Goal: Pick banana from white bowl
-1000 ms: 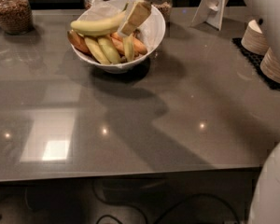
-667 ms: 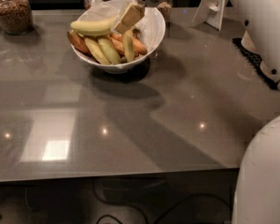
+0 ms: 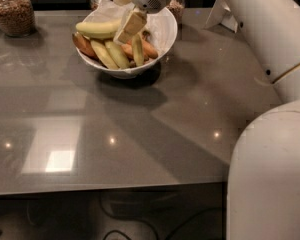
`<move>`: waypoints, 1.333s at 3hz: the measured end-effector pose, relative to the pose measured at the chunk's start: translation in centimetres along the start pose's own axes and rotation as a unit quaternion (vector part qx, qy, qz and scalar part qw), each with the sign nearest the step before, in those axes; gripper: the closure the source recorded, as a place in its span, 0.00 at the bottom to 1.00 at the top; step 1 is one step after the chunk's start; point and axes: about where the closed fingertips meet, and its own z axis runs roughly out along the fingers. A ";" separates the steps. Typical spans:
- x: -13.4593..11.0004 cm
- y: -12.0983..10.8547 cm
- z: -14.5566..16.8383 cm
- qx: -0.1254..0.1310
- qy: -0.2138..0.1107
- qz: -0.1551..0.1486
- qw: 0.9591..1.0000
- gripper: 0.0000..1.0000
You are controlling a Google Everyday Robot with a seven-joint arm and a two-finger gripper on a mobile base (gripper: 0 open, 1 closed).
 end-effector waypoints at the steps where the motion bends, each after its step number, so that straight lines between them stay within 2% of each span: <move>1: 0.6 0.2 1.5 -0.022 0.015 -0.007 1.000 0.33; 2: 1.5 0.4 2.8 -0.041 0.035 -0.015 0.998 0.36; 3: 2.0 0.3 3.3 -0.046 0.043 -0.019 0.998 0.54; 4: 1.6 -0.1 2.8 -0.038 0.045 -0.033 0.998 0.78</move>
Offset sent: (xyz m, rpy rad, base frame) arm 0.0193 0.0048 -0.0381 -0.1599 0.0465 0.0496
